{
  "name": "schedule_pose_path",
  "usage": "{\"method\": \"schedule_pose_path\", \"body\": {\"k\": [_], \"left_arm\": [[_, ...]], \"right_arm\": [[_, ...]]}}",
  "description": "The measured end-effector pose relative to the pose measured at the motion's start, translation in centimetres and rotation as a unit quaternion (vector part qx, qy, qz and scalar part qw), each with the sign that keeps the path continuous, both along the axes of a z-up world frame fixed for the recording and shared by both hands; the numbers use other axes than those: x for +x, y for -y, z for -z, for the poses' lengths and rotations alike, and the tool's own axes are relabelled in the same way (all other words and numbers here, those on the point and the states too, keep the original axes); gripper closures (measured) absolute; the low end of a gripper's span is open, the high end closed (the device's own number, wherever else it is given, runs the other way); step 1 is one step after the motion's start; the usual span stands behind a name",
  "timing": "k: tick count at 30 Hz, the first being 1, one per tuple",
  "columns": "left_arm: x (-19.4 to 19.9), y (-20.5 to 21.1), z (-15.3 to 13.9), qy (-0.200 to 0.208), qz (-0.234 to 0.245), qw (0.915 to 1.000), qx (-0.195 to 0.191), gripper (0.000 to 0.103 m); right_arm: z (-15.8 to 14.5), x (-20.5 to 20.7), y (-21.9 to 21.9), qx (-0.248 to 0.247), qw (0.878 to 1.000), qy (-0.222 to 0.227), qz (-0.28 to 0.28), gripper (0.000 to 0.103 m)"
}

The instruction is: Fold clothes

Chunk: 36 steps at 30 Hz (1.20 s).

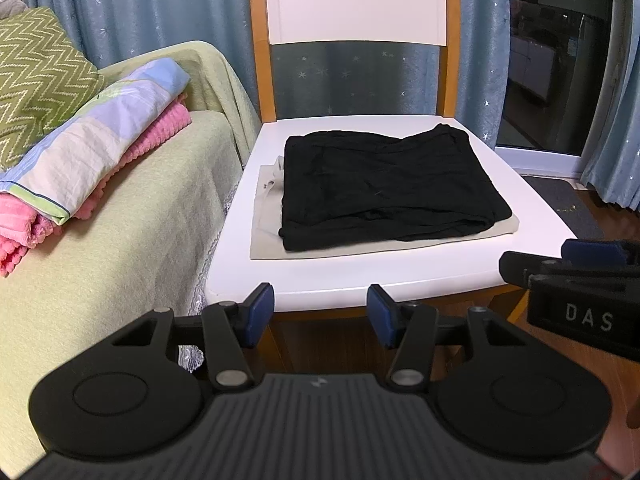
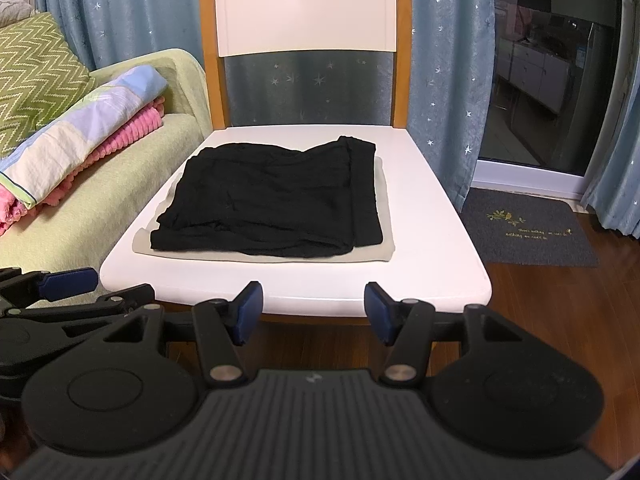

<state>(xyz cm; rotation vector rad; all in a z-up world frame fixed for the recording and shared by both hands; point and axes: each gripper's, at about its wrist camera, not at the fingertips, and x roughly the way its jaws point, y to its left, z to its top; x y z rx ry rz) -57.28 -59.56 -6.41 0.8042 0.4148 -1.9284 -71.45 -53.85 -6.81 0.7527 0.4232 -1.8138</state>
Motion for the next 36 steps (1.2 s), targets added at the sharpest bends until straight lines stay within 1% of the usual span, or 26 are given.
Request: {"method": "schedule_pose_path", "body": {"k": [12,15,25,36], "left_arm": [[-0.4,0.5,0.0,0.001,0.002,1.0,0.005,0.047],[-0.5,0.8,0.1,0.001,0.003,1.0,0.007,0.047],[-0.7,2.5,0.4,0.012,0.005,0.9999,0.008,0.047],[-1.1,2.5,0.7,0.011,0.009,0.9998,0.013,0.047]], "right_arm": [[-0.1,-0.2,0.3,0.001,1.0,0.0,0.0,0.051],[0.2,-0.3,0.2,0.004,1.0,0.002,0.0,0.051],[0.8,-0.6,1.3,0.011,1.0,0.004,0.0,0.051],[0.6,-0.5,1.5,0.012,1.0,0.005,0.0,0.051]]}}
